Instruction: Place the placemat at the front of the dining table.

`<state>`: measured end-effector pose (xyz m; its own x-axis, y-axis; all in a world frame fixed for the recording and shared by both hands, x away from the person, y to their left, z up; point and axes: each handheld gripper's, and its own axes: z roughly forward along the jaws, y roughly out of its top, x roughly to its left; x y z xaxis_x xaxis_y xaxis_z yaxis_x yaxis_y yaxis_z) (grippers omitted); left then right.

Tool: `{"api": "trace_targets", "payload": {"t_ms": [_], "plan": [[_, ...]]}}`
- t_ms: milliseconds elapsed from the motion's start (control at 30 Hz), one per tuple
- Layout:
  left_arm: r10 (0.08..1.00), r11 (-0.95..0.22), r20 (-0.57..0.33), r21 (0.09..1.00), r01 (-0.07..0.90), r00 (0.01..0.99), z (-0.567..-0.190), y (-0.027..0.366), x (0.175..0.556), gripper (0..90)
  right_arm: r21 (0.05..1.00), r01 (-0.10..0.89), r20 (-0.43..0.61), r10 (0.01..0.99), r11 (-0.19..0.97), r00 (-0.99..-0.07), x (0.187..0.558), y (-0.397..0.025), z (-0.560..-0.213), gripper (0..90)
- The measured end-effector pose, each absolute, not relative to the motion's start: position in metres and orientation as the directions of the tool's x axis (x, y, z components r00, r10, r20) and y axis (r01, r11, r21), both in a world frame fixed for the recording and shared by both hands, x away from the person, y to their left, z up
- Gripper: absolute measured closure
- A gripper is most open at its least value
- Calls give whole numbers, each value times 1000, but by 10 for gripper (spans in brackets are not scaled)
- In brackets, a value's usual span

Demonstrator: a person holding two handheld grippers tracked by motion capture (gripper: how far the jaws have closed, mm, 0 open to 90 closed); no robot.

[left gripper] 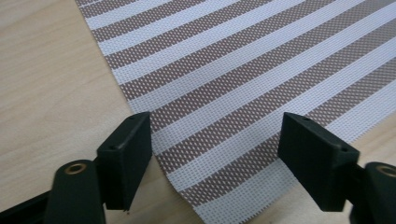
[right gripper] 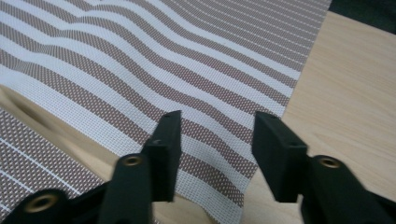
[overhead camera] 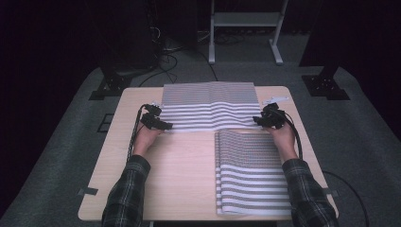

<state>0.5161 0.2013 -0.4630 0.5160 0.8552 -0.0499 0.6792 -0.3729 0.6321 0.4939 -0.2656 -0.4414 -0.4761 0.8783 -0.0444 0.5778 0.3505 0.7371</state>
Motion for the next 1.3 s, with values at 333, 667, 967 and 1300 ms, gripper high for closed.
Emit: {"api": "trace_targets", "payload": {"t_ms": [333, 667, 967, 1300], "plan": [[820, -391, -52, 676, 625, 570, -445, 201, 497, 107, 732, 612, 15, 890, 301, -455, 479, -272, -425, 94], [801, -389, -54, 710, 587, 596, -432, 206, 460, 9, 728, 608, 8, 883, 317, -469, 448, -290, -427, 0], [806, -401, -10, 727, 558, 592, -426, 215, 434, 0, 738, 600, 8, 886, 308, -464, 423, -301, -432, 0], [797, -419, 16, 734, 534, 604, -426, 233, 390, 0, 743, 591, 5, 881, 314, -474, 399, -303, -430, 0]]}}
